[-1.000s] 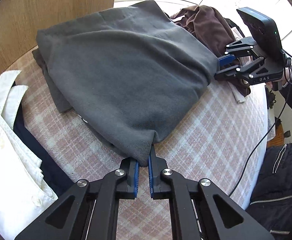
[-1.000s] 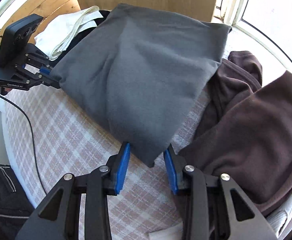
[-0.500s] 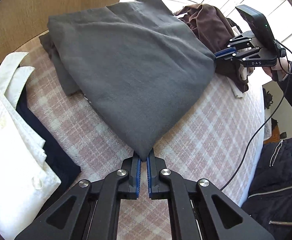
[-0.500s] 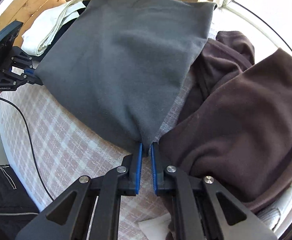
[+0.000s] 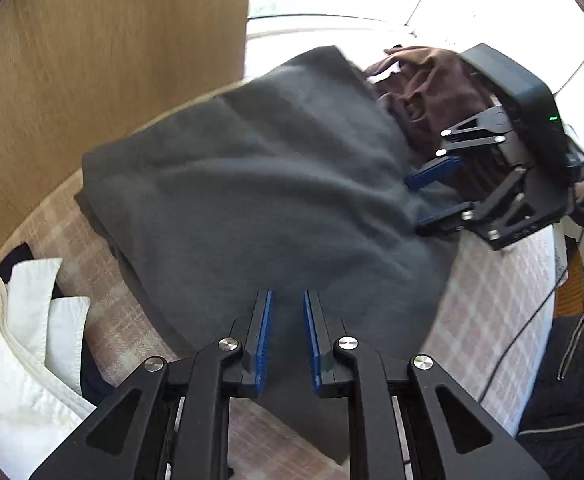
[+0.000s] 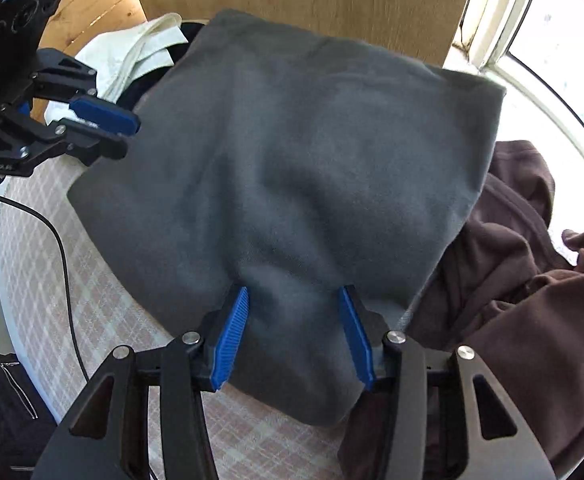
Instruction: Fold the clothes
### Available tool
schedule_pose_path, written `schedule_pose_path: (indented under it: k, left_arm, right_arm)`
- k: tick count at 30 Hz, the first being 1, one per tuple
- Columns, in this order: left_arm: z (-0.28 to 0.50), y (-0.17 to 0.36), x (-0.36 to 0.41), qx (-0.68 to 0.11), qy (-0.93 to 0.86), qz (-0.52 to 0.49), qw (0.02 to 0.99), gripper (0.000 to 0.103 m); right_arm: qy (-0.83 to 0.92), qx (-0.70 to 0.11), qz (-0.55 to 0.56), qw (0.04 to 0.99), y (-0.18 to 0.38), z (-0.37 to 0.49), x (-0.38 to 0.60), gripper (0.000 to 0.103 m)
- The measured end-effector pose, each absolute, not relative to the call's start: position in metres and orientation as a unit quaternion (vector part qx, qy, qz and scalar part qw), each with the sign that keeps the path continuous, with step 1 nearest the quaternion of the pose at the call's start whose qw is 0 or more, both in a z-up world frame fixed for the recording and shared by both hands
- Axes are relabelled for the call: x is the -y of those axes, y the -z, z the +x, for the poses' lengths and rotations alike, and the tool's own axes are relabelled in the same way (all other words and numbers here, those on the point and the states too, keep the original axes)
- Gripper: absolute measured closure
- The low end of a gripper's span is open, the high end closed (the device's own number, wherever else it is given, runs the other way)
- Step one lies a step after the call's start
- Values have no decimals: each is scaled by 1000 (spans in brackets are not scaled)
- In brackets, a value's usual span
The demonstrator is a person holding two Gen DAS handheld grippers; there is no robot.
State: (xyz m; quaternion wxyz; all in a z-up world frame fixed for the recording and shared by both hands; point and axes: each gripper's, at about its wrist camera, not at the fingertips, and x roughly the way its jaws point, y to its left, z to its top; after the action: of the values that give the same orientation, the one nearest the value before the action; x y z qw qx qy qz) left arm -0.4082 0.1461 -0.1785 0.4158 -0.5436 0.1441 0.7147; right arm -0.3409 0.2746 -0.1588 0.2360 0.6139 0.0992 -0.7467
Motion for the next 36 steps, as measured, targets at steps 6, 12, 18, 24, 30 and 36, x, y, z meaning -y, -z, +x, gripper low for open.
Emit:
schedule_pose_path:
  k: [6, 12, 18, 24, 30, 36]
  left_arm:
    - [-441, 169, -130, -143, -736, -539, 383, 92]
    - [-489, 146, -153, -135, -757, -504, 395, 80]
    - [-515, 183, -151, -162, -745, -537, 362, 84]
    - [-526, 170, -135, -166, -755, -529, 351, 59]
    - [-538, 188, -147, -204, -740, -543, 341, 52]
    - [-543, 197, -149, -208, -737, -547, 339, 47]
  right_arm:
    - [781, -75, 578, 225, 113, -362, -303, 55]
    - [788, 12, 571, 230, 97, -429, -321, 51]
    - [765, -17, 608, 213, 146, -459, -304, 51]
    - [788, -35, 577, 211, 124, -460, -325, 48]
    - [772, -21, 605, 193, 134, -489, -349, 46]
    - [756, -19, 622, 203, 151, -501, -346, 46]
